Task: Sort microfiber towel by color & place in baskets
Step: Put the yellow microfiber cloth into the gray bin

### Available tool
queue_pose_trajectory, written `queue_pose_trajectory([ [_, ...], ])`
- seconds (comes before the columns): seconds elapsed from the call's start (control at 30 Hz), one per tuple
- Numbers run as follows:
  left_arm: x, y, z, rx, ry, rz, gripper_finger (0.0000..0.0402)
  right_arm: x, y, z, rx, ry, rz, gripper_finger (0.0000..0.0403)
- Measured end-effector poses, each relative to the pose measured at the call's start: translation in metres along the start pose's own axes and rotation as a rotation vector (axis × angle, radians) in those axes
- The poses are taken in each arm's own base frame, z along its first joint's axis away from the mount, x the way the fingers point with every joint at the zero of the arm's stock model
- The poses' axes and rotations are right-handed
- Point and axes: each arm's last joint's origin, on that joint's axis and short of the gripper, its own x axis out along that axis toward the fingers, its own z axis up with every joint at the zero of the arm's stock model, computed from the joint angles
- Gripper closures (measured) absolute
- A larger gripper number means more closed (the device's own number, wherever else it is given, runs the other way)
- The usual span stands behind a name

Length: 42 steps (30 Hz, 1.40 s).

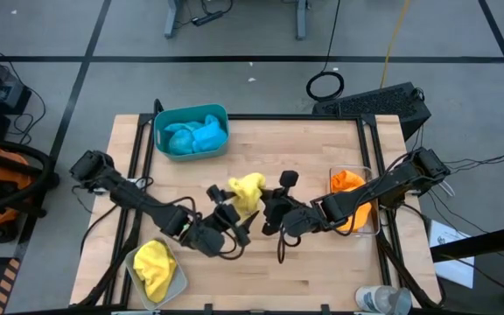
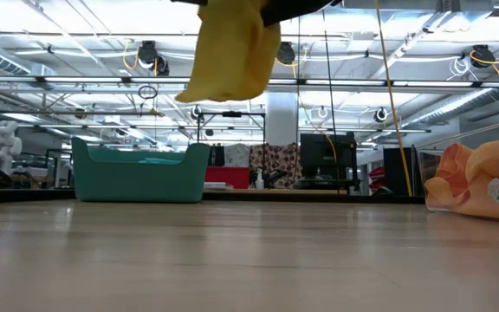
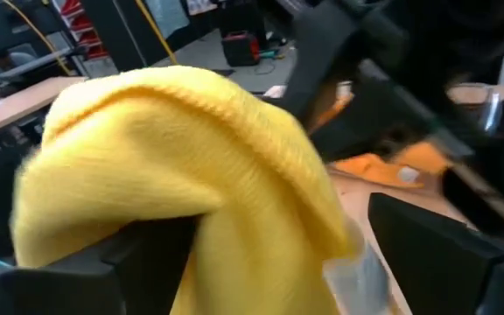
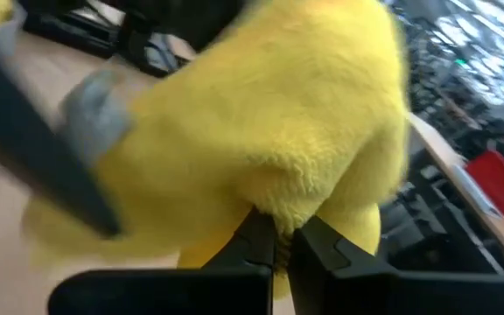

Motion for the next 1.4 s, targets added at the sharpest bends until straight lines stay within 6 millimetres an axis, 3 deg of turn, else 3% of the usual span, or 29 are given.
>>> queue_pose_trajectory([
  [0.13, 0.003, 0.002, 0.000, 0.032, 0.008, 0.005, 0.0070, -0.001, 0.003, 0.000, -0.017, -0.014, 0.081, 0.0397],
  [0.23, 0.003, 0.002, -0.001, 0.079, 0.008, 0.010, 0.0116, -0.001, 0.005, 0.001, -0.020, -0.027, 0.151, 0.0397],
  [0.53, -0.006, -0.004, -0.003, 0.148, 0.008, -0.043, 0.0376, -0.002, 0.006, -0.002, -0.062, -0.013, 0.175, 0.0378],
  [0.73, -0.007, -0.005, -0.005, 0.169, 0.020, -0.047, 0.0378, -0.011, 0.013, -0.007, -0.169, 0.022, 0.164, 0.0299],
  [0.9, -0.008, -0.003, -0.006, 0.154, 0.032, -0.044, 0.0383, -0.031, 0.025, -0.008, -0.230, 0.024, 0.106, 0.0223],
  [1.13, -0.010, 0.004, 0.001, 0.107, 0.024, -0.041, 0.0384, -0.052, 0.038, -0.004, -0.223, -0.033, 0.114, 0.0135],
  [1.23, -0.008, 0.006, 0.003, 0.079, 0.026, -0.049, 0.0384, -0.052, 0.037, 0.002, -0.180, -0.072, 0.090, 0.0101],
  [1.4, -0.005, 0.005, 0.006, 0.033, 0.016, -0.107, 0.0385, -0.031, 0.026, 0.006, -0.156, -0.073, 0.040, 0.0049],
])
